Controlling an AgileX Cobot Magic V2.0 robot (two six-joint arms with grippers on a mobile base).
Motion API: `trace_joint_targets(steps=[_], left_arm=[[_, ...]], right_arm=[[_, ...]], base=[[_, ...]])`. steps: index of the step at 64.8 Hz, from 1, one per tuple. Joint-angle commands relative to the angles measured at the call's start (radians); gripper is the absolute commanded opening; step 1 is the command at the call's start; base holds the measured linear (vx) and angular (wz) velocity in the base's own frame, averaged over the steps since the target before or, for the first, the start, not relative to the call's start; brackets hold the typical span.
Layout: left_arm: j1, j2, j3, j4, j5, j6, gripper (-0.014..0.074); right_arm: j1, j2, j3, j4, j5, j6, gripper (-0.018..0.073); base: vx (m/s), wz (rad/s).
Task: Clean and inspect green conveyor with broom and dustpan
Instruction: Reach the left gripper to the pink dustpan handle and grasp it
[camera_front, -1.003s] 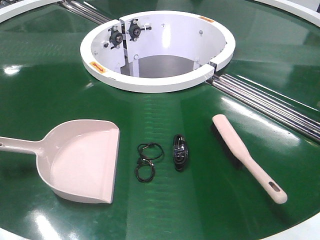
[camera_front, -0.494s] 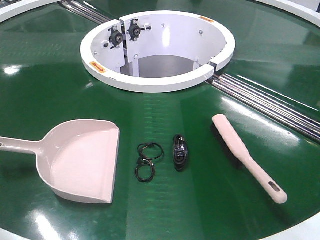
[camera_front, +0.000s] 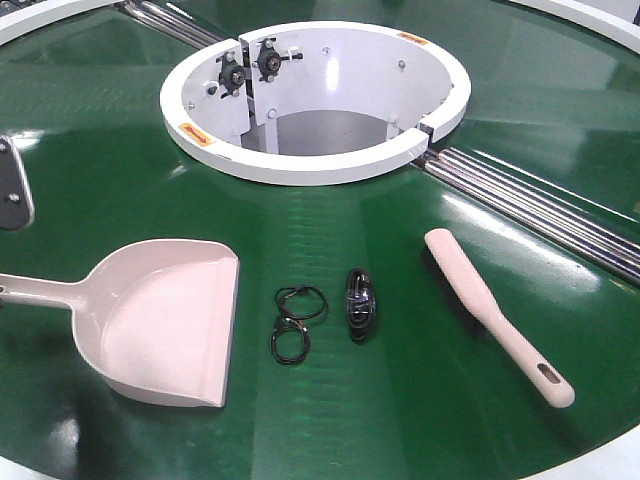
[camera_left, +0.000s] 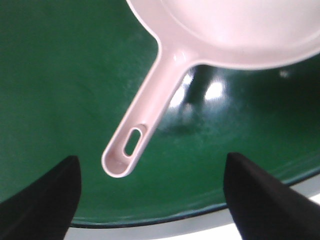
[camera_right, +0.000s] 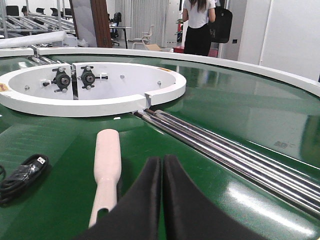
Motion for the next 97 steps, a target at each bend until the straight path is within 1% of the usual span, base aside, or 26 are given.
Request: trace_joint_targets(steps=[1,4,8,16,24,28,30,33,43,51,63,75,81,84,91,92,97], left_arm=[[0.001,0.030,-0.035,0.017,-0.013,0.058,0.0543],[-0.004,0.054,-0.035,0.017,-0.009,0.079,0.0543],[-0.012,0.088,-0.037,0.041,-0.010,0.093,0.0544],[-0.019,0.158,-0.086,0.061,0.004,0.095,0.0544],[-0.029,0.213,-0.165,0.054,0.015,0.098,0.0544],[-0.036,0.237,-0.187,0.035,0.035,0.125,0.0544],[-0.037,0.250,-0.195,0.033,0.043,0.151,0.0544],[-0.040,0.267,-0.197,0.033,0.052,0.180,0.0544],[-0.046,0.312,-0.197,0.039,0.058,0.221,0.0544],[-0.046,0.331,-0.197,0.044,0.048,0.229,0.0544],[-0.046,0.369,-0.197,0.044,0.050,0.270,0.0544],[-0.046,0.391,-0.197,0.055,0.070,0.270,0.0533],[-0.046,0.399,-0.197,0.065,0.084,0.270,0.0489],[-0.046,0.400,-0.197,0.065,0.092,0.270,0.0444],[-0.046,0.399,-0.197,0.072,0.103,0.270,0.0288],[-0.046,0.399,-0.197,0.072,0.108,0.270,0.0250],[-0.047,0.391,-0.210,0.066,0.122,0.270,0.0118]], right_arm=[[-0.001,-0.011,0.004,-0.006,-0.071,-0.005,-0.0008],[-0.001,-0.011,0.004,-0.006,-0.071,-0.005,-0.0008],[-0.001,-0.011,0.004,-0.006,-0.071,-0.005,-0.0008],[-0.001,-0.011,0.004,-0.006,-0.071,-0.005,-0.0008],[-0.001,-0.011,0.004,-0.006,-0.071,-0.005,-0.0008],[-0.001,-0.011,0.004,-0.006,-0.071,-0.005,-0.0008],[-0.002,-0.011,0.004,-0.006,-0.071,-0.005,-0.0008],[-0.004,-0.011,0.004,-0.006,-0.071,-0.005,-0.0008],[-0.028,-0.011,0.004,-0.006,-0.071,-0.005,-0.0008],[-0.037,-0.011,0.004,-0.006,-0.070,-0.005,-0.0008],[-0.037,-0.011,0.004,-0.006,-0.070,-0.005,-0.0008],[-0.037,-0.011,0.004,-0.006,-0.070,-0.005,-0.0008],[-0.037,-0.011,0.004,-0.006,-0.070,-0.005,-0.0008],[-0.037,-0.011,0.004,-0.006,-0.070,-0.005,-0.0008],[-0.037,-0.011,0.004,-0.006,-0.070,-0.005,-0.0008],[-0.037,-0.011,0.004,-0.006,-0.070,-0.005,-0.0008],[-0.037,-0.011,0.004,-0.006,-0.070,-0.005,-0.0008]], base=[[0.00,0.00],[0.00,0.00],[0.00,0.00],[0.00,0.00],[0.00,0.00],[0.00,0.00],[0.00,0.00],[0.00,0.00],[0.00,0.00],[0.00,0.00],[0.00,0.00],[0.00,0.00],[0.00,0.00],[0.00,0.00],[0.00,0.00],[0.00,0.00],[0.00,0.00]])
